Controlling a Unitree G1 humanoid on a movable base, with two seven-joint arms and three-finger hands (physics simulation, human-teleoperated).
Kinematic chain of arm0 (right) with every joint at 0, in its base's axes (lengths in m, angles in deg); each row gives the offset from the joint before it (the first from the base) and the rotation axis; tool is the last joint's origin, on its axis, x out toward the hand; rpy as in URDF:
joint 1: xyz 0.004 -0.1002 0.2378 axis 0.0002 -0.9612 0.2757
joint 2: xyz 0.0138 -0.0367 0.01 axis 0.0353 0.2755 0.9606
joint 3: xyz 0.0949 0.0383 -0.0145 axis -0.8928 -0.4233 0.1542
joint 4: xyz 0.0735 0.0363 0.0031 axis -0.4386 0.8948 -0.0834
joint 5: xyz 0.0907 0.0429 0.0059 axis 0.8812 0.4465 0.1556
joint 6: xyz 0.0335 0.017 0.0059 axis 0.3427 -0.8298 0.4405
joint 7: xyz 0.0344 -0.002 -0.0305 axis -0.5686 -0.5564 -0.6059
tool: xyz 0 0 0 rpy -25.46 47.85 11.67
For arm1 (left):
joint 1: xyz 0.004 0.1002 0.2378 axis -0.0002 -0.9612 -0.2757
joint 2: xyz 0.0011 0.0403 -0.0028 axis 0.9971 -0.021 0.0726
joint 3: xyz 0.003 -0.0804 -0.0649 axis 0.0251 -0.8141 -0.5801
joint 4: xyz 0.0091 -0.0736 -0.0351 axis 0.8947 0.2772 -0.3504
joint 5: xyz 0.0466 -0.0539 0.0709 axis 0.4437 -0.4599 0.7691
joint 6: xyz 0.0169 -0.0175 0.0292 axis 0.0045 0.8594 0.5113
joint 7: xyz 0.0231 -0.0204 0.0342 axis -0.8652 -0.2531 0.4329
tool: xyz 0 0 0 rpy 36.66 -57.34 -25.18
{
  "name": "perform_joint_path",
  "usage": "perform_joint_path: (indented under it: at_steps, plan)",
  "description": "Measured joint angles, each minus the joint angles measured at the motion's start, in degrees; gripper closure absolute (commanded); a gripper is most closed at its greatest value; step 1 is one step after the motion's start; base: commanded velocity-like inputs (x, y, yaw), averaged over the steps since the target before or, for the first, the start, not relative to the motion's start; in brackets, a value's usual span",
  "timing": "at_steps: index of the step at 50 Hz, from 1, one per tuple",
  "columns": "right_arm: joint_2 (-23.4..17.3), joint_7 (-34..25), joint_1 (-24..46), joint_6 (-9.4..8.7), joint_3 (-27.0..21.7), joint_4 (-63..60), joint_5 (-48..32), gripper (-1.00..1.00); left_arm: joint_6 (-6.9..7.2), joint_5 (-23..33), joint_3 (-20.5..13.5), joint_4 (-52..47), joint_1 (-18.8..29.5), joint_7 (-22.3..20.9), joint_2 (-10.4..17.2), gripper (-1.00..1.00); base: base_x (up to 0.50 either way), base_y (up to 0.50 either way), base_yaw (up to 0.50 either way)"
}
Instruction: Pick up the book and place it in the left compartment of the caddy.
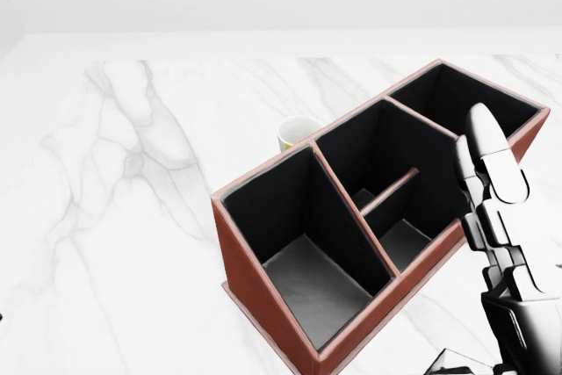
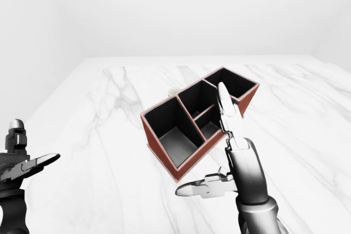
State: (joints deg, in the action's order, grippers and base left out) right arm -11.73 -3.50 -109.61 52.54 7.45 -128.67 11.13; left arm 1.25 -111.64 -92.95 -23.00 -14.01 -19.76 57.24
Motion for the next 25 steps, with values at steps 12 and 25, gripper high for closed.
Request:
perform_joint_path:
  at_steps: [12,25]
  plan:
    - [2.3,-9.6,-3.7,0.0,-3.9,-2.4,-7.1,-1.0,0.0,0.1,0.0,-0.1,-0.1,-0.1,-0.1,-1.0,0.0,0.0,0.0]
    - [4.9,-17.9,-4.7,0.0,-9.4,0.0,-14.3,-1.0,-0.02,0.3,0.1,-0.5,-0.2,-0.1,-0.3,-1.0,0.0,0.0,0.0]
